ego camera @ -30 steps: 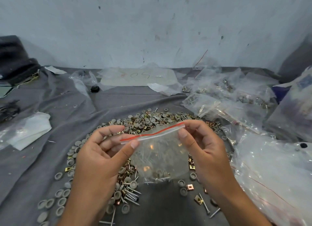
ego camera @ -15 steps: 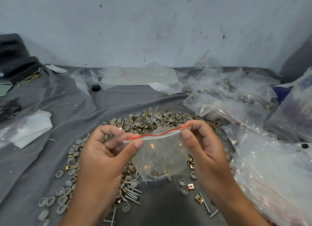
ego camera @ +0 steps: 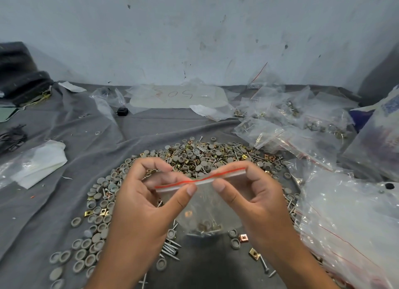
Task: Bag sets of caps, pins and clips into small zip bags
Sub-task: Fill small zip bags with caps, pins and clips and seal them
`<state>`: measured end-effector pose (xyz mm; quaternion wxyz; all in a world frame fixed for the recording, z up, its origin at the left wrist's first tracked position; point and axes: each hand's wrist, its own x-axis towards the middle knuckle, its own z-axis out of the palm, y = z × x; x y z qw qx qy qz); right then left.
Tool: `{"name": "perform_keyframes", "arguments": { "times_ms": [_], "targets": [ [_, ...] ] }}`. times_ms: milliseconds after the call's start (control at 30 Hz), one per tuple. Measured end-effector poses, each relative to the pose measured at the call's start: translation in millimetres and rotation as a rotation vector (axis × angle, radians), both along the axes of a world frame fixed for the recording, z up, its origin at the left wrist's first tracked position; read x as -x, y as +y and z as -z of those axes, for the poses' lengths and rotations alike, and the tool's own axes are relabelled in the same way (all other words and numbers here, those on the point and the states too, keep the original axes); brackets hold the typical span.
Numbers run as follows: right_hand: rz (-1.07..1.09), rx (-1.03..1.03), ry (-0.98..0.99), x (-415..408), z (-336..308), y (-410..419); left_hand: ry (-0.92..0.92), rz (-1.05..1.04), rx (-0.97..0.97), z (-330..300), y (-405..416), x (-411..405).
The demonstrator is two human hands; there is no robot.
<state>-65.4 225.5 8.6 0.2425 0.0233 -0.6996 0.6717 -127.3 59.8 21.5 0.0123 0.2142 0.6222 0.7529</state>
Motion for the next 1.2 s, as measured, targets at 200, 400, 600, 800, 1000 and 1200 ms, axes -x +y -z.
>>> {"name": "perform_keyframes", "arguments": {
  "times_ms": [200, 400, 600, 800, 1000, 1200],
  "targets": [
    [0.015, 0.06, 0.033, -1.0, -2.3, -3.3, 0.027, 0.037, 0.019, 0.5, 2.5, -3.1],
    [0.008, -0.014, 0.022, -3.1, -3.2, -5.3, 0.004, 0.045, 0.021, 1.7, 0.4, -2.1],
    [-0.005, -0.015, 0.017, -3.3, -4.2, -3.6, 0.008, 0.052, 0.067, 3.9, -1.6, -0.1],
    [-0.023, 0.156, 0.012, -1.9, -6.1, 7.2, -0.09, 0.047, 0.056, -1.7, -4.8, 1.9],
    [-0.14, 0.183, -0.07, -3.0, -13.3, 19.9, -0.046, 0.061, 0.044, -6.2, -7.1, 4.3],
    [-0.216, 0.195, -0.095, -3.2, -14.7, 29.1, 0.054, 0.176, 0.238, -9.7, -17.4, 5.7]
  ]
}}
